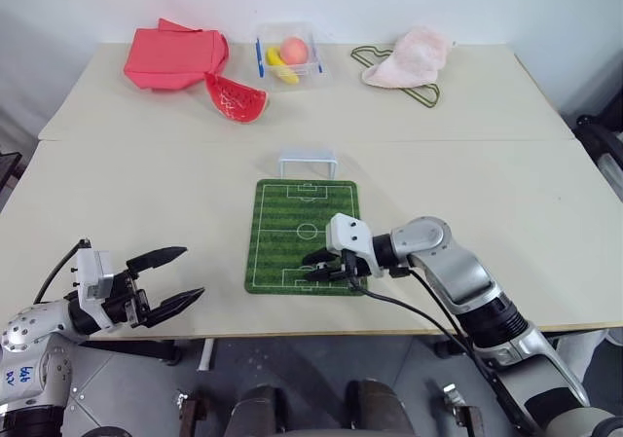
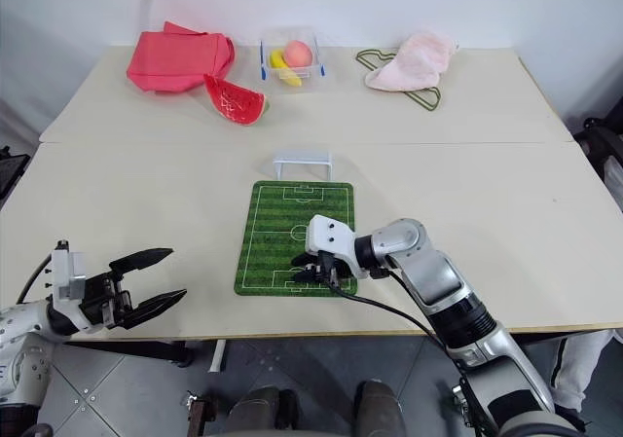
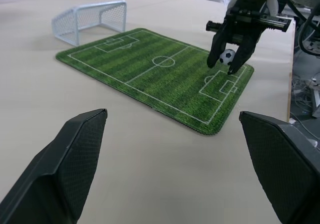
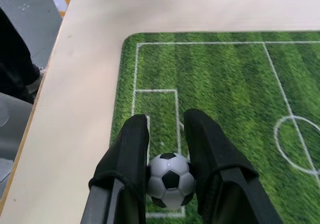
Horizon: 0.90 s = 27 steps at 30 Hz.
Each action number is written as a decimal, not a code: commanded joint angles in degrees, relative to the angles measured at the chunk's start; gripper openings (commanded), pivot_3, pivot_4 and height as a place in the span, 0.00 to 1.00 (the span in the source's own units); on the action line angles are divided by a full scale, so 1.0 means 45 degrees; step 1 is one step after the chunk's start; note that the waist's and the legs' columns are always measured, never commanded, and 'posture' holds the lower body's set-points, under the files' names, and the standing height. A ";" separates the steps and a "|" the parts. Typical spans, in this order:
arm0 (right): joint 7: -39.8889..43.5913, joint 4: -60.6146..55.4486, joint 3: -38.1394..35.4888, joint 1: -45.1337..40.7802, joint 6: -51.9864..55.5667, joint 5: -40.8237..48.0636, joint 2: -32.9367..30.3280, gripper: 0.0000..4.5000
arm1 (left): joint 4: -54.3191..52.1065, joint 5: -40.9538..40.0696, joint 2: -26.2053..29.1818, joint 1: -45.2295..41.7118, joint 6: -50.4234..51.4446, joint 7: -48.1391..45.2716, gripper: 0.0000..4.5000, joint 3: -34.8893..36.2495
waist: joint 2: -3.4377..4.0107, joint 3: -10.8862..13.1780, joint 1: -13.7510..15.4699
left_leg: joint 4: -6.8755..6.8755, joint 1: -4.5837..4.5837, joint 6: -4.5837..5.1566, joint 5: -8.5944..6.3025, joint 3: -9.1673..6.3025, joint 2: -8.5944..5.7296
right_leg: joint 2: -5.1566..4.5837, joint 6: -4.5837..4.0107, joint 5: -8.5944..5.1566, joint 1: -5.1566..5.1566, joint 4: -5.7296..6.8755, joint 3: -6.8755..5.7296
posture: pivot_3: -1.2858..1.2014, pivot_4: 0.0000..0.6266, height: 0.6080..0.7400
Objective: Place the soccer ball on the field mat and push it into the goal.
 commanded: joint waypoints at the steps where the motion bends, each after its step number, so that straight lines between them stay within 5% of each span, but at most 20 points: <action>1: -0.0131 0.0529 0.0326 -0.0450 -0.0406 -0.0060 0.0586 0.19 | -0.0481 -0.0123 -0.0013 0.0265 -0.0158 -0.0035 1.00 0.0180 | -0.0005 -0.0003 -0.0021 | 0.0000 0.0001 0.0000 0.0000 0.0005 0.0000 | 0.0000 0.0000 0.0000 0.0001 0.0000 0.0002 | 0.52 0.24 1.00; 27: -0.0039 0.1964 0.0724 -0.0435 -0.1218 -0.0098 0.1240 0.19 | -0.1157 -0.0196 -0.0184 0.1042 -0.0305 0.0549 1.00 0.0374 | -0.0007 -0.0004 -0.0002 | 0.0001 0.0002 0.0000 0.0000 -0.0004 0.0018 | -0.0008 0.0000 0.0000 -0.0001 0.0010 -0.0001 | 0.52 0.24 1.00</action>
